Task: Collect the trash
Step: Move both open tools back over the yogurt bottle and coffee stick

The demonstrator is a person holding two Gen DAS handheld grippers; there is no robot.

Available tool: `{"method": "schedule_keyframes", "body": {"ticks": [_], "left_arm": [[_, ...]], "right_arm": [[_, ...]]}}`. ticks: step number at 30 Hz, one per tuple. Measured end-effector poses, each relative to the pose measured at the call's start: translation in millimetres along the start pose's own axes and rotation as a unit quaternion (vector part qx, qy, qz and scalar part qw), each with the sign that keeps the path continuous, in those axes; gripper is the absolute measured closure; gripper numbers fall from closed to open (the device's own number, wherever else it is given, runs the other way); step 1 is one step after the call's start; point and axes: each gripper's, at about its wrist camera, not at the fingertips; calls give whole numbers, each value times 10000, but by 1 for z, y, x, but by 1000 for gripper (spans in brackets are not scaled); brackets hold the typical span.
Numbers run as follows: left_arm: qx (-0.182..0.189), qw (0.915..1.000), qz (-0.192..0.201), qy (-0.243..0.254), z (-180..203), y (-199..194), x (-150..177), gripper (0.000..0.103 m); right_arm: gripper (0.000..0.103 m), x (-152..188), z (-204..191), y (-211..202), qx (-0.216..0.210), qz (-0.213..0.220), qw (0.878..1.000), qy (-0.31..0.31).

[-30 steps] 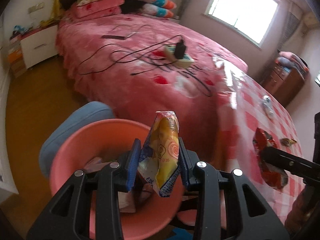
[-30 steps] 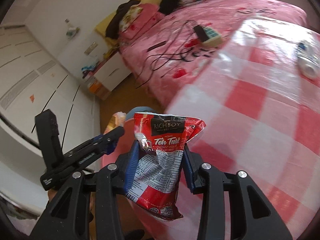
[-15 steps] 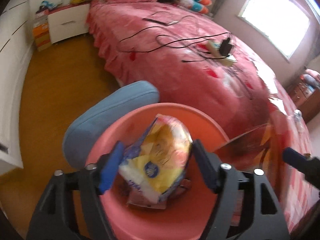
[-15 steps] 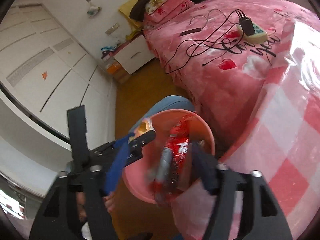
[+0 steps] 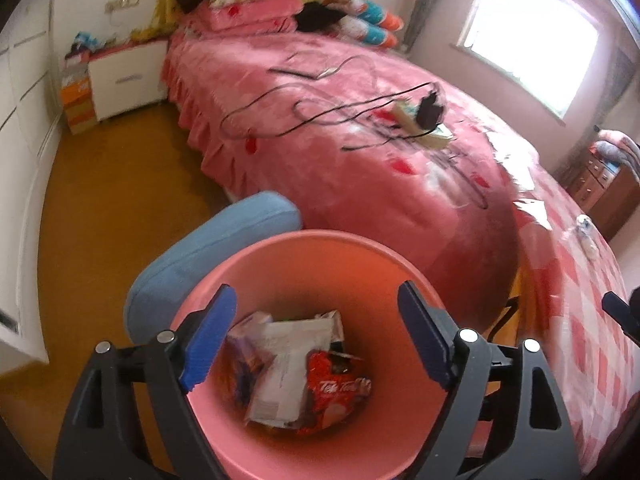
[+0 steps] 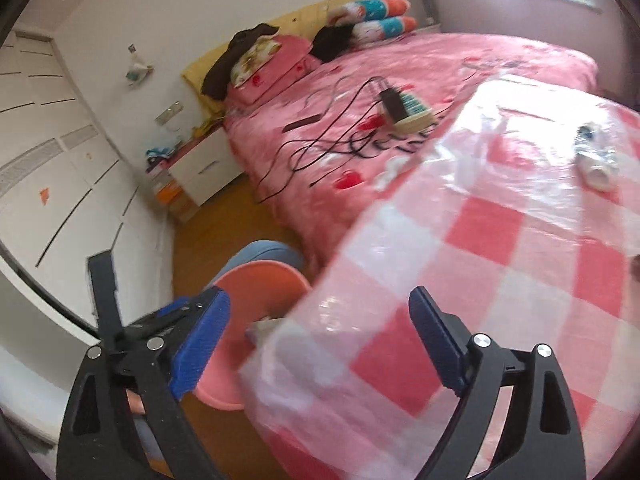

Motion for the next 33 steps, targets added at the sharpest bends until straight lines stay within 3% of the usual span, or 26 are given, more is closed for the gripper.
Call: {"method": "schedule_keyframes", "body": {"ticks": [14, 26, 33], "left_arm": [[189, 9962, 369, 765, 59, -31, -1, 18], [343, 9920, 308, 1172, 100, -43, 6, 17], [476, 9907, 61, 1277, 117, -43, 9, 17]], "right_arm": [[13, 18, 23, -31, 506, 391, 9979, -102], [12, 22, 42, -51, 804, 603, 9949, -61], [12, 26, 52, -57, 926, 654, 9935, -63]]}}
Point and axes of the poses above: each gripper's, at about its wrist camera, not at the fingertips, and y roughly the way its jaws point, z to its right, x to its underside
